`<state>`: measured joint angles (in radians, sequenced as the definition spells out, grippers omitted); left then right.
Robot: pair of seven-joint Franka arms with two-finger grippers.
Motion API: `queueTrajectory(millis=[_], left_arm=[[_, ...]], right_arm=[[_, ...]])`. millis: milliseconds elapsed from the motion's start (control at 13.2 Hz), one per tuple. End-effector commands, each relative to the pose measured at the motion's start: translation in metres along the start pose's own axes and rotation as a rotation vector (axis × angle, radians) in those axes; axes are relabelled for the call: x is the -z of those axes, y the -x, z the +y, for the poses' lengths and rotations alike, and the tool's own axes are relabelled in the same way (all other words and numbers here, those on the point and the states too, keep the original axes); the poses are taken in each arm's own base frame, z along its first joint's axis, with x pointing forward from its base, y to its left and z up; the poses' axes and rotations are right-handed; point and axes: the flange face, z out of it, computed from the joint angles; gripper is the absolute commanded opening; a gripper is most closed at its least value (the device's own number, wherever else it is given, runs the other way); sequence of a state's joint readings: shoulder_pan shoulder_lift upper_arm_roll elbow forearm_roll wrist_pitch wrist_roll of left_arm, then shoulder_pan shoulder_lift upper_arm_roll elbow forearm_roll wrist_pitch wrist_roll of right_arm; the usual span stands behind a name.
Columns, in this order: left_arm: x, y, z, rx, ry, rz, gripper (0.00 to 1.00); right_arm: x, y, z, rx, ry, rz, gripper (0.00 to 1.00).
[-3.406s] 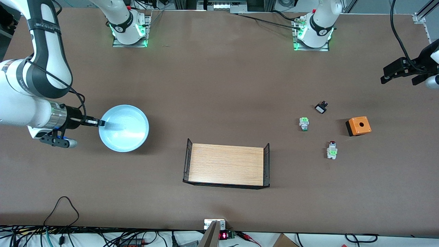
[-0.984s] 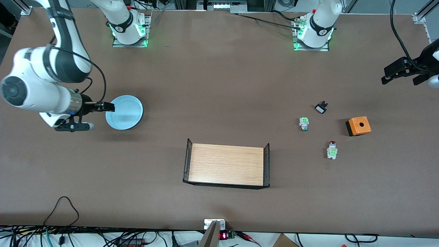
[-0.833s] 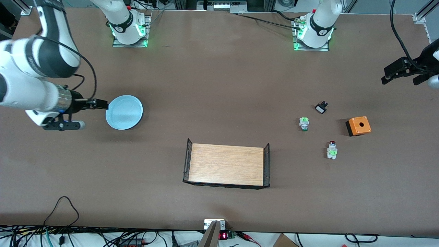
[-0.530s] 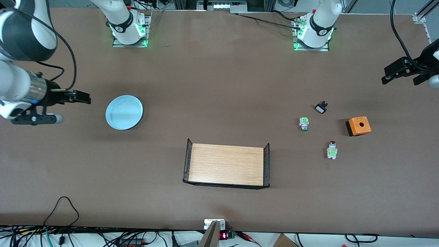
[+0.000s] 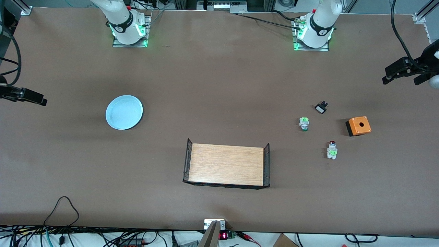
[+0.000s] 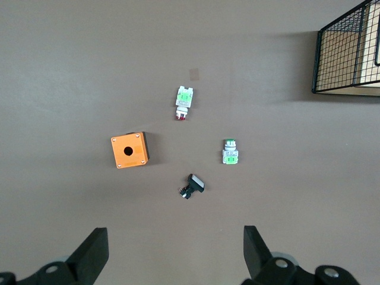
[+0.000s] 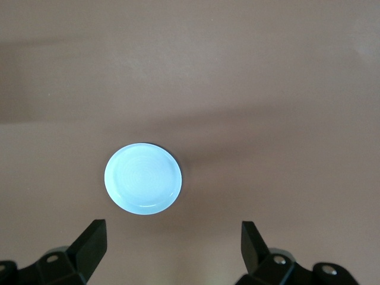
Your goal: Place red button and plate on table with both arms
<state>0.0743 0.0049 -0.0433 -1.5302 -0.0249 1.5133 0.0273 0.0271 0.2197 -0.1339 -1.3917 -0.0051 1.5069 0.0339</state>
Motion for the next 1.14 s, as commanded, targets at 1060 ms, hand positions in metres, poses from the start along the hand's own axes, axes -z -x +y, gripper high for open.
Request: queueTrajectory(millis=[1060], left_arm=[[0.006, -0.002, -0.002, 0.008, 0.002, 0.007, 1.0]], right_arm=[[0.017, 0.039, -0.003, 0.078, -0.022, 0.064, 1.0]])
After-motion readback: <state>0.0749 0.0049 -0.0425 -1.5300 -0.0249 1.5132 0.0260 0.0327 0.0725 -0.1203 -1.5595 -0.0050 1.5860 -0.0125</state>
